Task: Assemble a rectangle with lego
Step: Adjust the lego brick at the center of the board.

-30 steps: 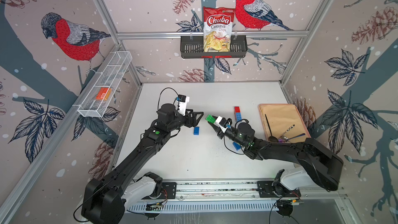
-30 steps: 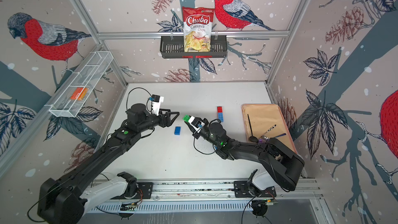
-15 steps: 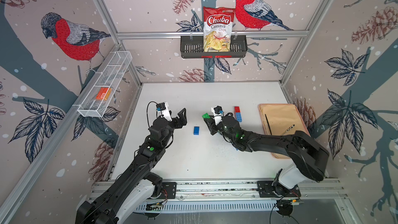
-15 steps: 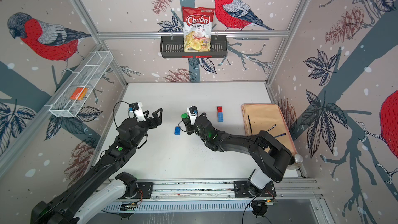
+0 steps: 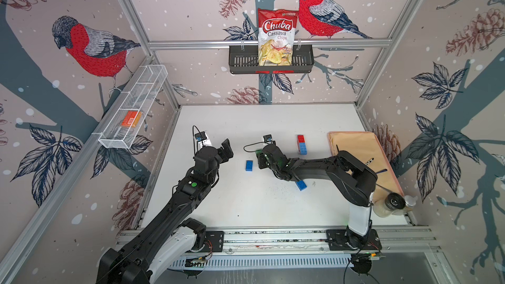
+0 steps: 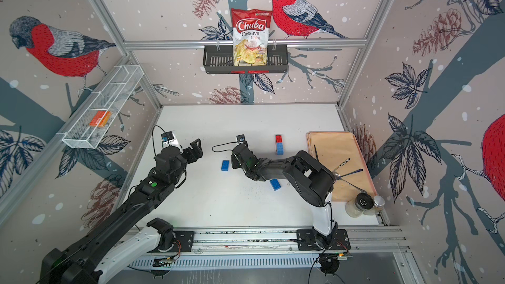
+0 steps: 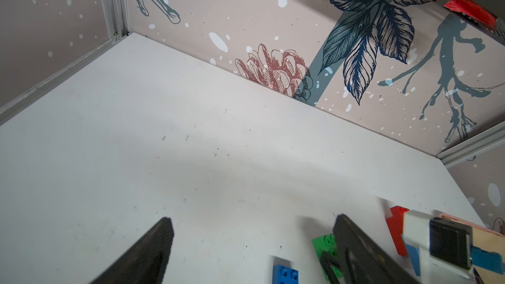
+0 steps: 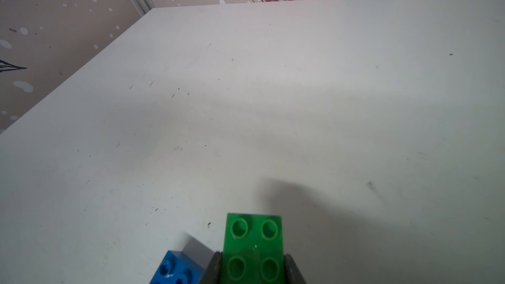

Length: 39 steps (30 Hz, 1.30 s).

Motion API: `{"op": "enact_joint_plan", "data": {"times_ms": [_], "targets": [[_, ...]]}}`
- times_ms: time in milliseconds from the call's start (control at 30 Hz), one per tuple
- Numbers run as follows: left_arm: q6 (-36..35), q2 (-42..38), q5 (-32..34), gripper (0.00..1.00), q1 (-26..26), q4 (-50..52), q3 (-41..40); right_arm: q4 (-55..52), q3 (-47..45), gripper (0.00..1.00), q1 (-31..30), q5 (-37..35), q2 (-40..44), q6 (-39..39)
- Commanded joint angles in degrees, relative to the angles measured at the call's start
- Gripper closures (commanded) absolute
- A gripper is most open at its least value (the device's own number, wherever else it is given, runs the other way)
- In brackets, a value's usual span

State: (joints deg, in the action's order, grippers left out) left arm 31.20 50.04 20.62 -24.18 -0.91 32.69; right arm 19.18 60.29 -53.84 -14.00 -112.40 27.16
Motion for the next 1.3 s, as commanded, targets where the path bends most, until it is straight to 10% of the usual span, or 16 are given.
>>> {"op": "enact_joint_plan", "data": {"times_ms": [0,400,700,767,933,1200,1267], "targets": [[1.4,0.1,1.0,0.08,0.0,1.0,0.4,-2.9,1.9,0.71,0.2,-3.2,-2.2,2.9],[1.3,1.7,-1.0,0.02,0.0,3.1,1.9,-2.4,1.3,0.32,0.4,-6.0,-1.0,2.7],[-1.9,8.2,-11.3,0.06,-0.5,3.7,5.8,0.2,-7.2,0.21,5.2,-2.8,14.3,-1.9],[-2.7,11.7,-10.8,0.08,-2.7,5.2,8.1,-1.7,-9.1,0.00,7.7,-2.5,18.5,-3.6],[-6.8,21.1,-7.7,0.08,-11.5,6.9,14.6,-11.6,-9.1,0.00,16.0,1.6,25.9,-5.9],[-8.1,30.8,-9.5,0.09,-17.6,4.8,21.2,-20.5,-13.9,0.00,22.0,-27.1,36.8,1.2],[-12.3,34.0,-9.7,0.09,-20.4,4.8,23.7,-22.8,-15.2,0.00,26.2,-25.0,39.1,3.5]]}}
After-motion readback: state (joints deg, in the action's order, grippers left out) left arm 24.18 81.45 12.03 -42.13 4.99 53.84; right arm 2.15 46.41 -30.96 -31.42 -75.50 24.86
